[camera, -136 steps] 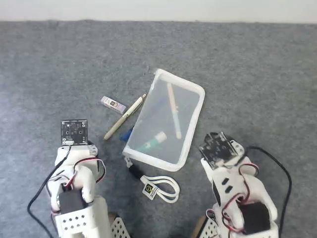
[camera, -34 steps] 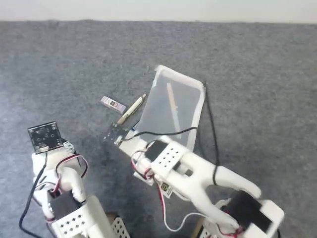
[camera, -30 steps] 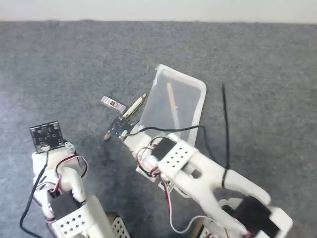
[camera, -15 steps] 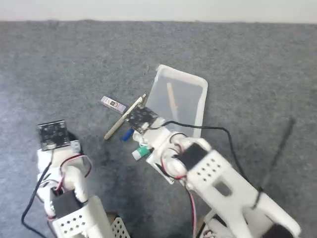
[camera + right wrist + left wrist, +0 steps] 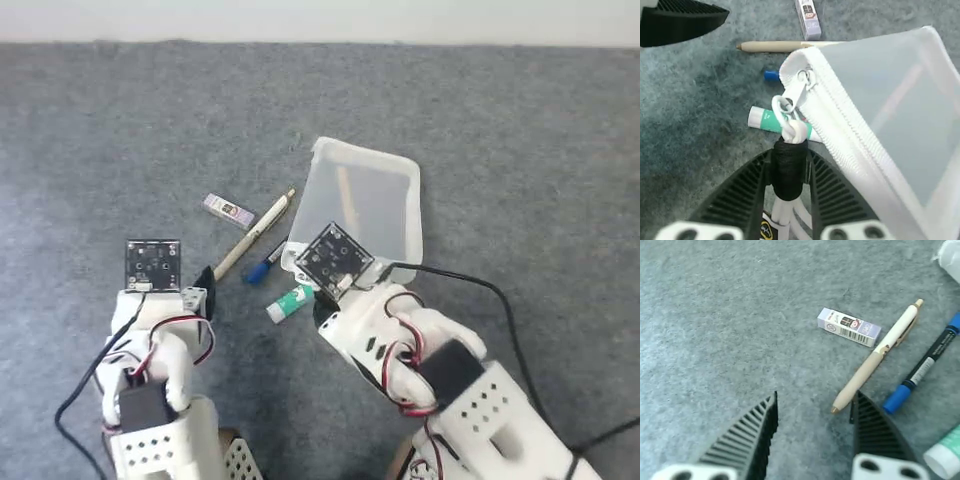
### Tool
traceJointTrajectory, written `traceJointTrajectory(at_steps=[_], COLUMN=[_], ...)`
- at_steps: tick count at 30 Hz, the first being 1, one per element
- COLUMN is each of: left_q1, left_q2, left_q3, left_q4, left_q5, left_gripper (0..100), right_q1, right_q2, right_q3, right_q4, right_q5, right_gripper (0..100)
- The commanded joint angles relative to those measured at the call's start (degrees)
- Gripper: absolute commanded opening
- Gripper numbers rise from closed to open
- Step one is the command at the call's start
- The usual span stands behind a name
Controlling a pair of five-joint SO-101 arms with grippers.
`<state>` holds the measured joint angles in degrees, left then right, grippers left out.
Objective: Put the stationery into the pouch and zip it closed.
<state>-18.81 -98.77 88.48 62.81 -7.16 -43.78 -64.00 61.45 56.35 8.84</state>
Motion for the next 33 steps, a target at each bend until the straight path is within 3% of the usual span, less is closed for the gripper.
traceJointTrajectory(at_steps=[1,18,33], left_q1=[0.70,21.71,24.00], left_q2=[-0.70,-0.44,-0.44], left_q3=[-7.87,-18.07,-14.37], left_q4=[3.69,4.31,1.85], left_q5=[1.14,11.60,11.87], left_gripper=[23,28,27], right_q1=[0.48,3.47,3.03], right_q2=[-3.38,-4.00,-4.00], right_q3=[-0.88,-0.97,-1.14], right_q4=[-1.36,-1.45,-1.27], right_q5=[0.53,0.70,0.62], right_gripper=[0.7,0.7,0.7])
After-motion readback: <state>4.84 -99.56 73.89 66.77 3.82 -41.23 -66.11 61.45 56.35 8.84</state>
